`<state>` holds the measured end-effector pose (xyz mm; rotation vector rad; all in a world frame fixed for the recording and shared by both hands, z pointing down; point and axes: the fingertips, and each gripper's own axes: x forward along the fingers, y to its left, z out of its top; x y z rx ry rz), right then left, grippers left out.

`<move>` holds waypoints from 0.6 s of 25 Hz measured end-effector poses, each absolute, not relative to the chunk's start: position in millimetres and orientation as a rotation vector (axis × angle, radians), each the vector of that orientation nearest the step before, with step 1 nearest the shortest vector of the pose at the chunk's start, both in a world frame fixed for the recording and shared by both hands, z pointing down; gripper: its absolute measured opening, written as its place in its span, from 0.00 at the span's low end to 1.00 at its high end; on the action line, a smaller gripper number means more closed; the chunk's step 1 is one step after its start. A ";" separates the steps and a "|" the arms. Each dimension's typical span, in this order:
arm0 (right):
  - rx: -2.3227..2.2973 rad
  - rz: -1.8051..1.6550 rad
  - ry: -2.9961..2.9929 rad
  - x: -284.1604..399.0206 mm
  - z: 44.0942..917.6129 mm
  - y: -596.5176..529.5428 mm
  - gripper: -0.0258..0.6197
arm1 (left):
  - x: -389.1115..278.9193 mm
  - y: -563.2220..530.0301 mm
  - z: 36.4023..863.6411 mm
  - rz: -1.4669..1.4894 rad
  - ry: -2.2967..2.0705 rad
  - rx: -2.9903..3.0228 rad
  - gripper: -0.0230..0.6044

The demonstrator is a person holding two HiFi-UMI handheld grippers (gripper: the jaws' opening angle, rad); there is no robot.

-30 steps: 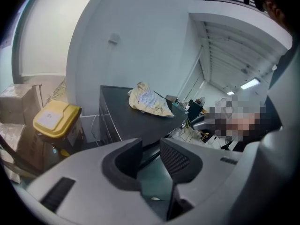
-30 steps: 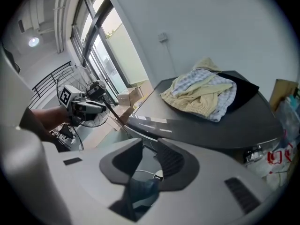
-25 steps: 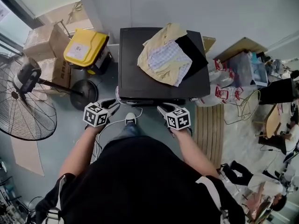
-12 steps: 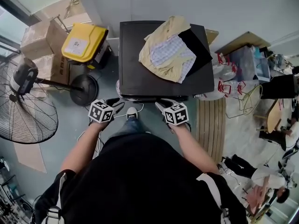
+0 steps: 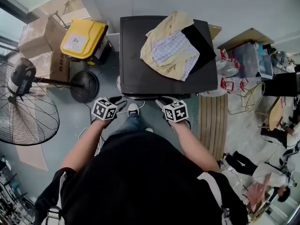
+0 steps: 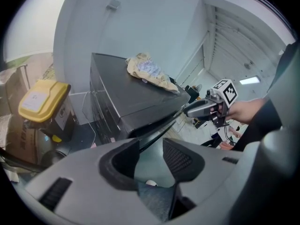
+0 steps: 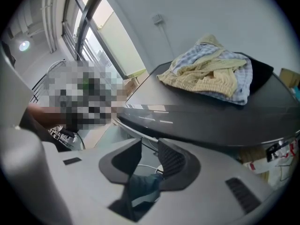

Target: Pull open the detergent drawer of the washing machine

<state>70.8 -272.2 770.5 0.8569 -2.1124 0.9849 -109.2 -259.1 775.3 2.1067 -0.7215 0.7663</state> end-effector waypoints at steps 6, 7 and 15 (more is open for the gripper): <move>0.860 1.011 -2.089 72.4 785.0 -271.6 0.22 | -109.6 -265.0 790.5 0.792 -0.736 2.098 0.30; 0.861 1.013 -2.086 72.3 786.5 -272.0 0.22 | -109.4 -265.5 792.7 0.793 -0.736 2.096 0.30; 0.881 1.008 -2.078 70.5 795.8 -275.4 0.22 | -106.6 -266.9 804.3 0.781 -0.741 2.086 0.30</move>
